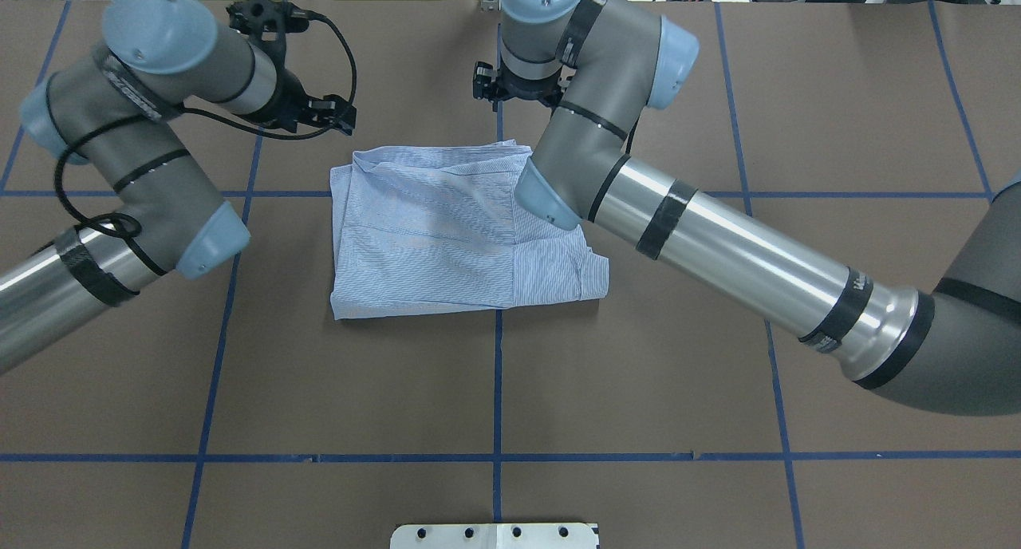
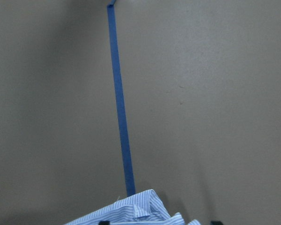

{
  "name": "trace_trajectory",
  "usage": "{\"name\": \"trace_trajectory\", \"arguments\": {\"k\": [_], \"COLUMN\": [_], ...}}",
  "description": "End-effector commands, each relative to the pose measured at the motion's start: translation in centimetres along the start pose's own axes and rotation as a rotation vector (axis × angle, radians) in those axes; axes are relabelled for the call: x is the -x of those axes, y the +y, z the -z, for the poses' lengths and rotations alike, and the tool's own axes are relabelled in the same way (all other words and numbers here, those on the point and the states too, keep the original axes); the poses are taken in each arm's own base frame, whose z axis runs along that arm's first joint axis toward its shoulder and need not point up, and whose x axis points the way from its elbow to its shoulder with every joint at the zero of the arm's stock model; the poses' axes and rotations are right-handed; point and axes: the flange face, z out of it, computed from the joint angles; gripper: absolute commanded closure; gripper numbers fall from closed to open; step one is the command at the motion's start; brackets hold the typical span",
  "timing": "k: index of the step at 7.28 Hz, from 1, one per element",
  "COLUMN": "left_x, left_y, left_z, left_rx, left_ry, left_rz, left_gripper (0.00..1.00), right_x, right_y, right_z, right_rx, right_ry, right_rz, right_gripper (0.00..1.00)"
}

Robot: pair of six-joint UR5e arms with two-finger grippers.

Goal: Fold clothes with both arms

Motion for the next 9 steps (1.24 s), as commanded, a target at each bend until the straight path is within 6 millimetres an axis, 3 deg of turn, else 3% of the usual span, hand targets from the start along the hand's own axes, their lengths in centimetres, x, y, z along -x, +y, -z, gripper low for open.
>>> {"name": "trace_trajectory", "arguments": {"k": [1, 2, 3, 4, 5, 6, 7, 8, 9], "left_x": [5.9, 9.1, 14.5, 22.0, 27.8, 33.7, 39.0, 42.5, 44.8], "left_y": [-0.2, -1.2, -2.0, -1.7, -1.4, 0.6, 4.1, 6.9, 10.0], "left_z": [6.2, 9.4, 12.3, 15.2, 18.4, 20.6, 21.8, 22.5, 21.6], "left_rx": [0.019, 0.032, 0.052, 0.078, 0.080, 0.098, 0.126, 0.145, 0.194], "left_ry": [-0.064, -0.128, -0.185, -0.209, -0.235, -0.275, -0.300, -0.320, -0.322], "left_rz": [-0.182, -0.263, -0.343, -0.410, -0.468, -0.476, -0.447, -0.374, -0.325], "left_gripper": [0.00, 0.00, 0.00, 0.00, 0.00, 0.00, 0.00, 0.00, 0.00], "right_x": [-9.0, -17.0, -25.8, -33.5, -40.6, -48.0, -55.8, -62.1, -66.8], "right_y": [-2.8, -2.6, -2.8, -1.9, -1.0, 0.0, 1.8, 3.7, 7.0], "right_z": [6.5, 7.8, 9.2, 11.0, 12.6, 12.6, 12.7, 13.0, 11.6], "right_rx": [0.062, 0.084, 0.084, 0.101, 0.132, 0.173, 0.221, 0.228, 0.227], "right_ry": [0.062, 0.051, 0.051, 0.067, 0.099, 0.107, 0.068, 0.059, 0.061], "right_rz": [0.095, 0.165, 0.232, 0.315, 0.387, 0.439, 0.449, 0.457, 0.444], "right_gripper": [0.00, 0.00, 0.00, 0.00, 0.00, 0.00, 0.00, 0.00, 0.00]}}
